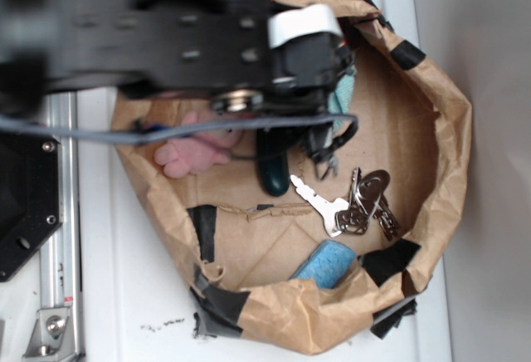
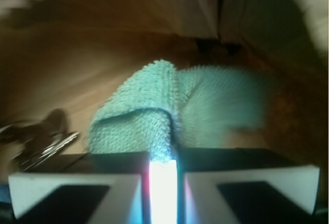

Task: Grab the blue cloth.

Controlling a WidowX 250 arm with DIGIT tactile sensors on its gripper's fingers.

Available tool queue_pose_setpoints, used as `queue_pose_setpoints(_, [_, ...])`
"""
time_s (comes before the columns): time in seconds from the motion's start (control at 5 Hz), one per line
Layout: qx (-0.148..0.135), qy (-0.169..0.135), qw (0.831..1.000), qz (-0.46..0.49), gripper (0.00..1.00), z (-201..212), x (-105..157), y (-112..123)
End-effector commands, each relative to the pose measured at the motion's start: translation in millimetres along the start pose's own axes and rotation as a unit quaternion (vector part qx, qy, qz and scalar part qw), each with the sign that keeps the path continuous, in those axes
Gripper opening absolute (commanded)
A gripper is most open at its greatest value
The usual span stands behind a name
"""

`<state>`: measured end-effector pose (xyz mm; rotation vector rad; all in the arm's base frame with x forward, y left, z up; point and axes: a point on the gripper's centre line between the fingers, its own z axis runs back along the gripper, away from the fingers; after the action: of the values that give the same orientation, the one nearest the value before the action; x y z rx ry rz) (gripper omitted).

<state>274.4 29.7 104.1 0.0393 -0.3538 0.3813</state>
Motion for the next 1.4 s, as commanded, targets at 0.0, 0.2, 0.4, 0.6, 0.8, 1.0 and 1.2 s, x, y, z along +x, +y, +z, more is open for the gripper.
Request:
queue_pose_setpoints(0.0, [-0.022, -0.014, 0.999, 0.029, 1.00, -12, 14, 22])
queue_pose_setpoints(0.2, [-0.030, -0.005, 0.999, 0.010, 1.00, -36, 18, 16])
queue_pose_setpoints(0.4, [-0.043, 0.009, 0.999, 0.005, 1.00, -50, 17, 12])
queue_pose_setpoints(0.6, [-0.046, 0.018, 0.999, -0.007, 1.00, -69, 22, 13])
queue_pose_setpoints(0.8, [-0.051, 0.019, 0.998, -0.019, 1.00, -76, 26, 10])
queue_pose_setpoints(1.0, [-0.041, 0.015, 0.999, -0.031, 0.98, -75, 30, 8])
queue_pose_setpoints(1.2, [-0.050, 0.015, 0.998, -0.019, 0.00, -74, 31, 13])
